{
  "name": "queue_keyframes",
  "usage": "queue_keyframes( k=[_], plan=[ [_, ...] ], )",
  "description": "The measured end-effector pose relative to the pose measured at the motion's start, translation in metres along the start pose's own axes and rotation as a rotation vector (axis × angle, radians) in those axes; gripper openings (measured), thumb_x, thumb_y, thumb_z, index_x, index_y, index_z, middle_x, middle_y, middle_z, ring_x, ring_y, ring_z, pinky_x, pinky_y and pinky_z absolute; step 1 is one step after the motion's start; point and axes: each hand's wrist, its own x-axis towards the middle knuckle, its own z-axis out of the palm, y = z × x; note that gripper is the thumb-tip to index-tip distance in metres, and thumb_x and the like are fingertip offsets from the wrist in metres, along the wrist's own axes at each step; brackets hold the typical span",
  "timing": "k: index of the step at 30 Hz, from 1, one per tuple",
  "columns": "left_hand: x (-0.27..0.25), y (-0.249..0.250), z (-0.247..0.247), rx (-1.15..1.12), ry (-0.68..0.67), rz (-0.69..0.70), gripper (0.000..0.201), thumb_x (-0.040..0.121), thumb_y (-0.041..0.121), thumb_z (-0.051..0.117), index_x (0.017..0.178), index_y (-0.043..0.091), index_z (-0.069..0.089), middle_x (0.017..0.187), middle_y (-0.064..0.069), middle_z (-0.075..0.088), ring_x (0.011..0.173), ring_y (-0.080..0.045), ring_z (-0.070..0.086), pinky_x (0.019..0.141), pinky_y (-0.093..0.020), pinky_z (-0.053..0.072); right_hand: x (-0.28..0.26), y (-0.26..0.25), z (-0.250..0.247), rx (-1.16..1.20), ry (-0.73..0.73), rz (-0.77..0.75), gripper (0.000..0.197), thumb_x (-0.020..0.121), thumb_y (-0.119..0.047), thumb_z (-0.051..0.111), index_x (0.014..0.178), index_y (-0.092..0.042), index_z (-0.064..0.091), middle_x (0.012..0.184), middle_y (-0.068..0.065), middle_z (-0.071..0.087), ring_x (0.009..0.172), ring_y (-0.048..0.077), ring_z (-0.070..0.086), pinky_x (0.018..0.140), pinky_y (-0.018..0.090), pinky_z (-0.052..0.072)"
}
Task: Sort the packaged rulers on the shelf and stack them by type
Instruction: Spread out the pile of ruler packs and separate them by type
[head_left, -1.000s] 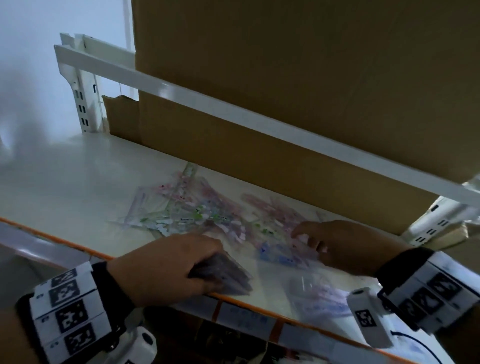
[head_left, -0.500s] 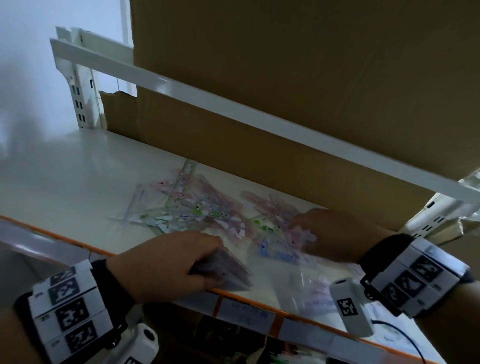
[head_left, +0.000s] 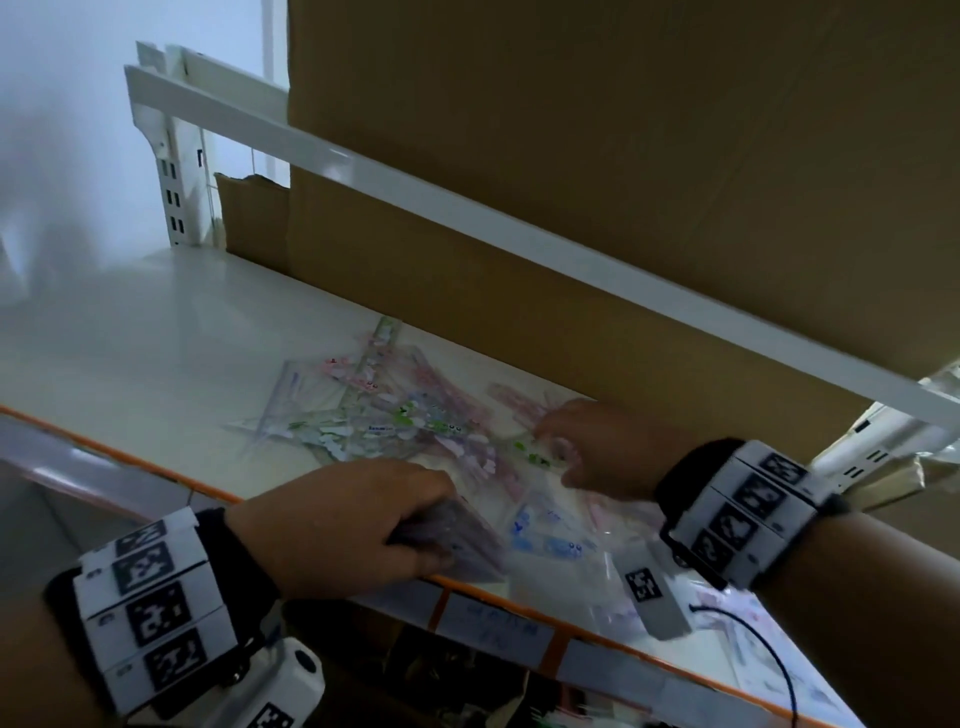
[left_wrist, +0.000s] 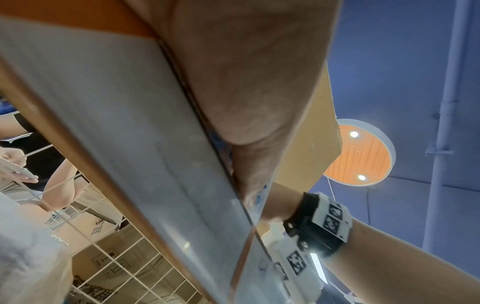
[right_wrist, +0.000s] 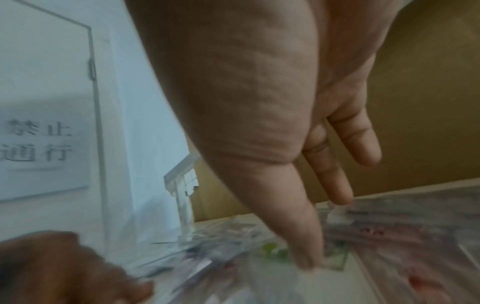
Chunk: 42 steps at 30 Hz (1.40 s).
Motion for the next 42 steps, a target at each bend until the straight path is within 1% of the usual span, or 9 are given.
queue_keyframes(
  k=[4,16,20,25,27,32,36,39,42],
  plan=[
    [0.0,0.0,-0.001,-0.016,-0.017,-0.003,0.041,0.087,0.065,0.048,0.1,0.027,0.051,0.091,0.006,0.054,0.079,-0.008,0.051,0.071,-0.032,0.045,0.028,0.003,-0.005,-0.116,-0.129,0.004,0.068,0.081,-0.043,0.076,0.139,-0.034,0.042,0.132,-0.001,0.047,0.113,0.023,0.051,0.091,0.038,0.049],
    [0.001,0.001,-0.002,-0.041,-0.022,0.007,0.03,0.085,0.057,0.054,0.086,0.029,0.044,0.083,0.007,0.048,0.074,-0.011,0.049,0.066,-0.035,0.044,0.042,0.004,-0.015,-0.113,-0.258,0.0,0.046,0.072,-0.048,0.08,0.107,-0.04,0.049,0.111,-0.01,0.047,0.096,0.015,0.051,0.078,0.034,0.052],
    [0.001,0.001,-0.004,-0.042,-0.026,0.001,0.031,0.085,0.057,0.055,0.079,0.032,0.037,0.079,0.008,0.045,0.07,-0.008,0.046,0.062,-0.032,0.039,0.029,0.007,-0.015,0.023,-0.136,-0.026,0.022,0.081,-0.039,0.063,0.083,-0.041,0.041,0.091,-0.014,0.048,0.077,0.01,0.052,0.064,0.028,0.047],
    [0.001,0.002,-0.004,-0.031,-0.038,-0.004,0.034,0.087,0.056,0.056,0.075,0.032,0.034,0.079,0.007,0.045,0.069,-0.009,0.046,0.063,-0.035,0.041,0.01,0.013,-0.01,0.077,0.134,0.002,0.005,0.088,-0.028,0.051,0.091,-0.032,0.053,0.077,-0.013,0.054,0.069,0.004,0.049,0.064,0.028,0.044],
    [0.001,0.002,-0.004,-0.032,-0.037,-0.003,0.033,0.088,0.057,0.056,0.078,0.032,0.036,0.081,0.007,0.047,0.071,-0.01,0.047,0.066,-0.037,0.044,0.001,0.018,-0.011,0.159,0.224,0.036,0.009,0.087,-0.029,0.049,0.085,-0.029,0.057,0.076,-0.01,0.06,0.07,0.009,0.056,0.068,0.035,0.051],
    [0.001,0.0,-0.003,-0.029,-0.03,0.004,0.036,0.086,0.058,0.055,0.095,0.023,0.05,0.09,0.005,0.054,0.081,-0.015,0.053,0.074,-0.041,0.047,-0.022,0.032,-0.022,0.59,0.462,0.195,0.013,0.087,-0.033,0.06,0.087,-0.041,0.07,0.079,-0.022,0.07,0.07,-0.001,0.065,0.069,0.027,0.051],
    [0.001,-0.001,-0.002,-0.043,-0.017,0.015,0.037,0.084,0.059,0.055,0.092,0.023,0.049,0.089,0.005,0.054,0.081,-0.014,0.053,0.075,-0.041,0.047,-0.031,0.032,-0.024,0.817,0.52,0.235,0.018,0.091,-0.024,0.064,0.087,-0.038,0.074,0.077,-0.012,0.074,0.068,0.005,0.068,0.07,0.031,0.051],
    [0.0,-0.001,-0.001,-0.05,-0.008,0.024,0.035,0.084,0.058,0.055,0.088,0.024,0.046,0.087,0.006,0.052,0.081,-0.014,0.053,0.076,-0.042,0.047,-0.04,0.022,-0.025,0.76,0.521,0.19,0.016,0.097,-0.029,0.058,0.104,-0.039,0.068,0.08,-0.019,0.072,0.063,0.003,0.069,0.06,0.025,0.052],
    [0.0,-0.001,-0.001,-0.065,-0.01,0.026,0.032,0.085,0.056,0.055,0.083,0.027,0.043,0.084,0.006,0.051,0.079,-0.015,0.052,0.074,-0.043,0.046,-0.054,0.002,-0.03,0.497,0.473,0.087,0.024,0.095,-0.043,0.049,0.113,-0.057,0.056,0.082,-0.029,0.067,0.059,-0.005,0.065,0.057,0.014,0.051]
  ],
)
